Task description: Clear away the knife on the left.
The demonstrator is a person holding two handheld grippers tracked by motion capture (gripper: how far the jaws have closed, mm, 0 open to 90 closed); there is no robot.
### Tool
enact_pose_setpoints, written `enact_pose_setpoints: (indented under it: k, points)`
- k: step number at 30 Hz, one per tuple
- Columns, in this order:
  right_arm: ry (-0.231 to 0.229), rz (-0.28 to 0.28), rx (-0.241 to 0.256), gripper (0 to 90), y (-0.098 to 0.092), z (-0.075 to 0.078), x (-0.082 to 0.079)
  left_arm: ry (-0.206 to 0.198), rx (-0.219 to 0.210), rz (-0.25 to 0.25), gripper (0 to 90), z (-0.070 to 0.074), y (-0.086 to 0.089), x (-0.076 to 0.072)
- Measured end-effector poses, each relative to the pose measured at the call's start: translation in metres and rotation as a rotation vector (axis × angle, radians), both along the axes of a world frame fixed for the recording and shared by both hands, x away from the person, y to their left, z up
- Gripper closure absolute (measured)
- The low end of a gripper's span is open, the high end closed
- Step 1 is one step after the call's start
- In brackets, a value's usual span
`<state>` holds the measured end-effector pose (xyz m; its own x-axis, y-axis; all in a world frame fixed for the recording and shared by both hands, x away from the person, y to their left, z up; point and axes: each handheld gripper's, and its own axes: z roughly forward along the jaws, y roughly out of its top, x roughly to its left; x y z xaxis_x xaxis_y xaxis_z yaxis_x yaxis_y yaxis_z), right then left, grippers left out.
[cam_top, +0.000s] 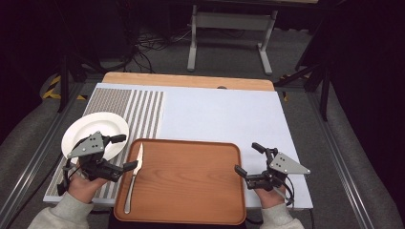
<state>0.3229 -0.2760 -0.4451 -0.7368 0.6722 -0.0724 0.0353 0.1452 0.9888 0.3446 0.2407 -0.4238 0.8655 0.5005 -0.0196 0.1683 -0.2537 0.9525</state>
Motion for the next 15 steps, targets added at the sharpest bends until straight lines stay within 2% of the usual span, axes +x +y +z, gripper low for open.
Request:
enact_pose_setpoints:
  k: [5, 7, 10, 14, 15]
  points:
    - [0.002, 0.0, -0.001, 2.0, 0.0, -0.001, 0.0, -0.035, -0.099, 0.03, 2.0, -0.015, 0.01, -0.005]
    - [0.002, -0.001, -0.003, 2.0, 0.0, -0.001, 0.001, -0.041, -0.12, 0.053, 2.0, -0.022, 0.013, -0.008]
    - [0.007, -0.001, 0.0, 2.0, 0.0, -0.002, 0.0, -0.081, -0.127, 0.091, 2.0, -0.037, 0.018, -0.012]
    - [0.011, 0.001, -0.001, 2.0, 0.0, -0.004, 0.001, -0.058, -0.113, 0.091, 1.9, -0.045, 0.022, -0.012]
    - [0.015, 0.0, -0.002, 2.0, 0.0, -0.004, 0.001, -0.034, -0.131, 0.09, 1.8, -0.049, 0.022, -0.012]
